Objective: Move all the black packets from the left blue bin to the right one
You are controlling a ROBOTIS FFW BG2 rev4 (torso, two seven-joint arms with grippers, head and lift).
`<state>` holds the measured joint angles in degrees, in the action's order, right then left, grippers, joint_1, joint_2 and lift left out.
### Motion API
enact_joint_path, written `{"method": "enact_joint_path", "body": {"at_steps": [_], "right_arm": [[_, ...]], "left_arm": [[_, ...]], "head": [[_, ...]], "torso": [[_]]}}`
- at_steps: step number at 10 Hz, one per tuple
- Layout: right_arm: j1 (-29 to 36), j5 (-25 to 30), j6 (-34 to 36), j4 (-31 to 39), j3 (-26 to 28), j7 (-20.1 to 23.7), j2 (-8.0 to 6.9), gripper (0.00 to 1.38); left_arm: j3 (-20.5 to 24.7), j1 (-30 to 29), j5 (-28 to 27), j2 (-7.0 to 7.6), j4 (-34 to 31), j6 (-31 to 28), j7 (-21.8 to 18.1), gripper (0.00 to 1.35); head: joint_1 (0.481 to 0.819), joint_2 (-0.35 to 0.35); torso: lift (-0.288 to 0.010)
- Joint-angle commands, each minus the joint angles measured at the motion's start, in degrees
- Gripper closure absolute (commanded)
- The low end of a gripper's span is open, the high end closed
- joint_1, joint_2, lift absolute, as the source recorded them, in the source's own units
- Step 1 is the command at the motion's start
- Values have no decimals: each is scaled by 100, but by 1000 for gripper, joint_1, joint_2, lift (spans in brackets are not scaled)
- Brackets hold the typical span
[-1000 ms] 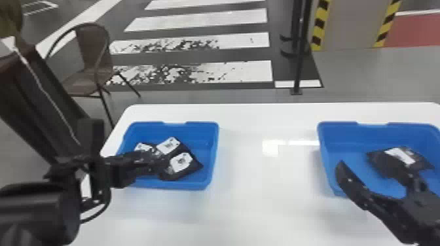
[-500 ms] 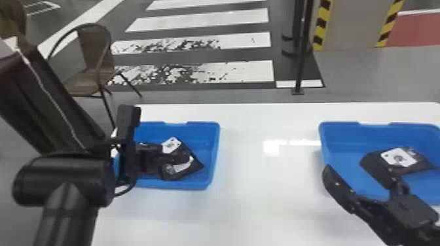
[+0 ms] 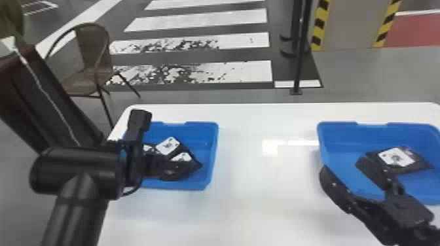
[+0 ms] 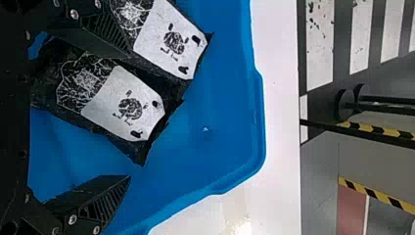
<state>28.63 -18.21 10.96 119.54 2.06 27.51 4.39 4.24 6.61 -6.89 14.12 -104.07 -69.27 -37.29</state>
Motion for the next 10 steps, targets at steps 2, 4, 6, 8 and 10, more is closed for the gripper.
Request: {"method": "enact_joint_path", "body": {"at_steps": [2,4,6,8,10], "right_arm": [[-37,-30,0,-36,0,8,0,157],[-51,-42,0,-79,0,26,0,157],[-51,-99,0,-107,0,26,0,157],[-51,-133,0,-121,0,26,9,159],[-37,-167,0,-93,12,35,9,162]], "left_arm": [[-138,169,-19,20,388,-20,-59,320],[-218,267,-134,20,542,-20,-147,707],[-252,295,-385,38,585,-20,-270,825],[-229,281,-613,38,585,51,-314,1164],[-115,127,-671,29,261,276,-402,1164]], "head": [[695,169],[695,165],[695,164],[695,175],[695,183]], "torso": [[-140],[-140],[-140],[-140],[-140]]}}
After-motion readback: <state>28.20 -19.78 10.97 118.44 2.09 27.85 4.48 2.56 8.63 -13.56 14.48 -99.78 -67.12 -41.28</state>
